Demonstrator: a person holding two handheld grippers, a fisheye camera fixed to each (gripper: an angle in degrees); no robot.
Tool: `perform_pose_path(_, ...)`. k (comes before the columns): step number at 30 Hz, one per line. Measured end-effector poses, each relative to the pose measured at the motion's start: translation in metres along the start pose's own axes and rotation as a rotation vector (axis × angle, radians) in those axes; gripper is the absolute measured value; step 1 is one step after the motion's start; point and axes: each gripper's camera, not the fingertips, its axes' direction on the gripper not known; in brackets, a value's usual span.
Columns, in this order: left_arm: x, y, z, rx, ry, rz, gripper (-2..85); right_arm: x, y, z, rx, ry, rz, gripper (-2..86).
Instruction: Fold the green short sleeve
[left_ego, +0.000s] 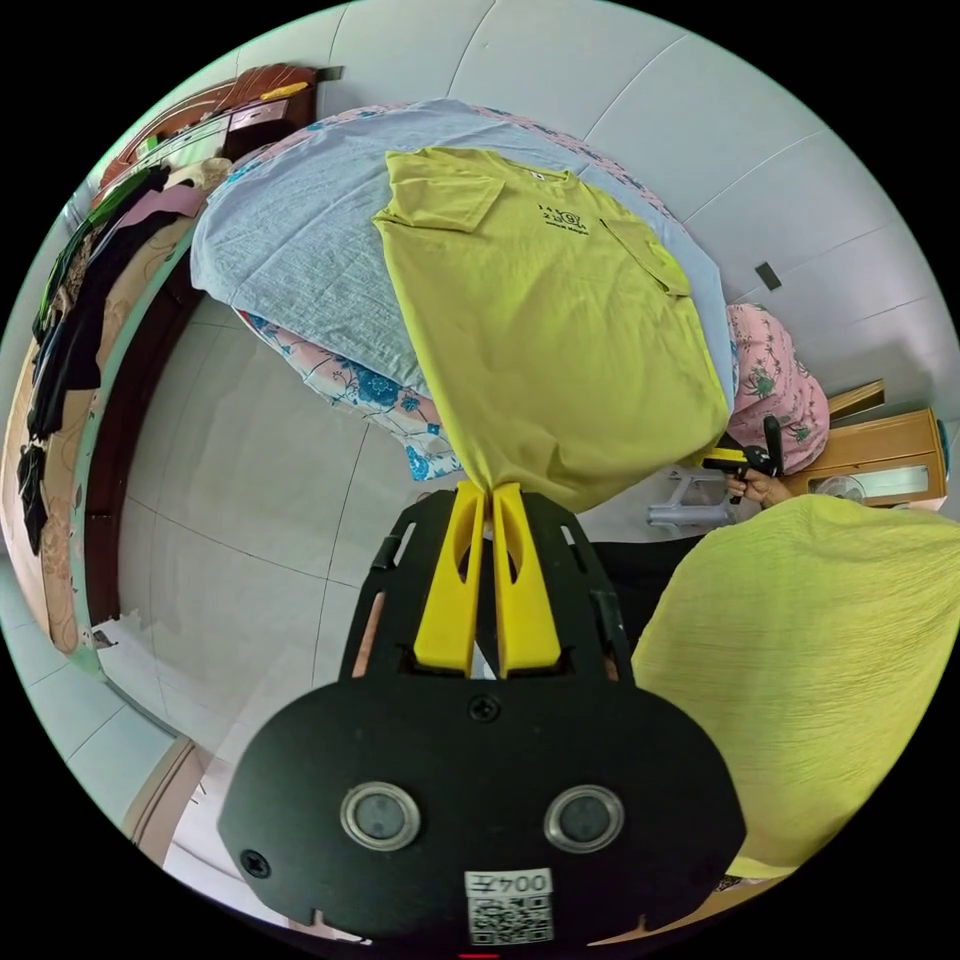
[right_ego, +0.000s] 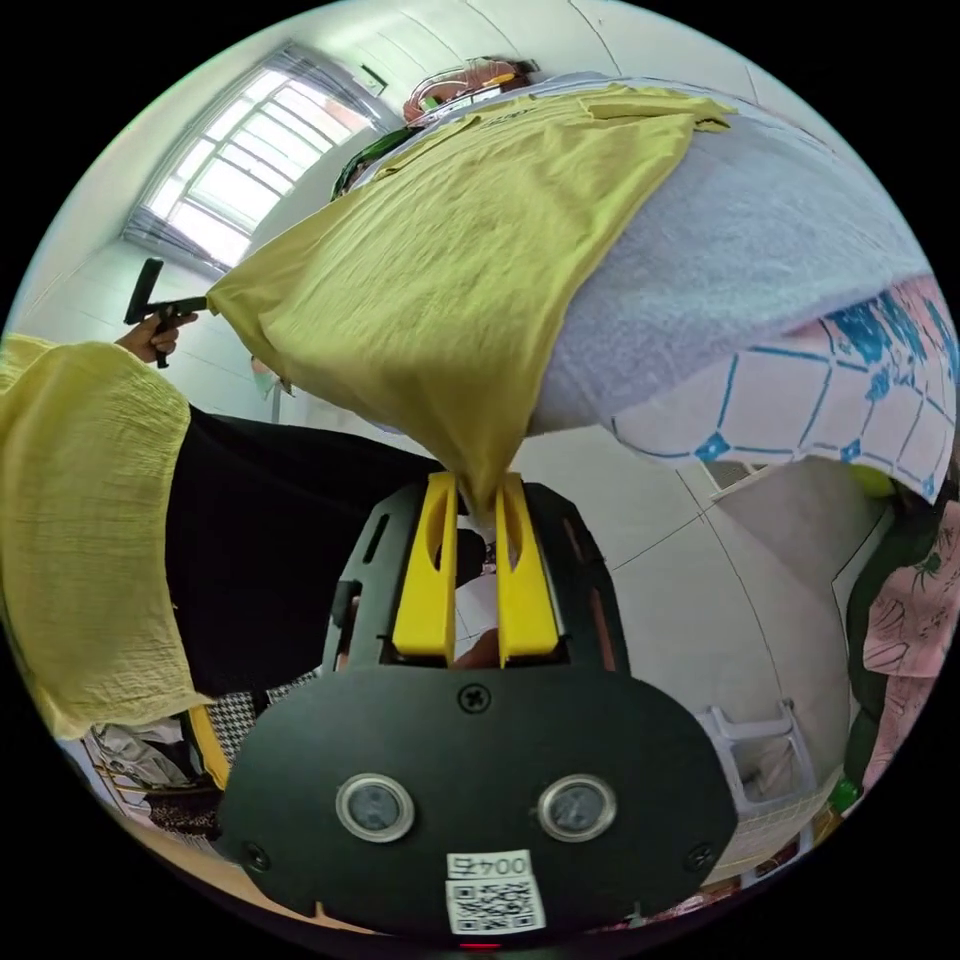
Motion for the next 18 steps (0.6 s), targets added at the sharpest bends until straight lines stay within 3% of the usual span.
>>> perform_pose_path(5,-0.017,-0.016,0.004,-0.007,0.016,-0.004,1.2,0.014,0.016,-0.024,0.014,-0.097,0.038,-0.1)
perform_pose_path(18,-0.084,-0.051,0.019,0.015,0.121,-0.063,1.3,0.049,0.023,-0.072,0.118,-0.192,0.209,-0.7)
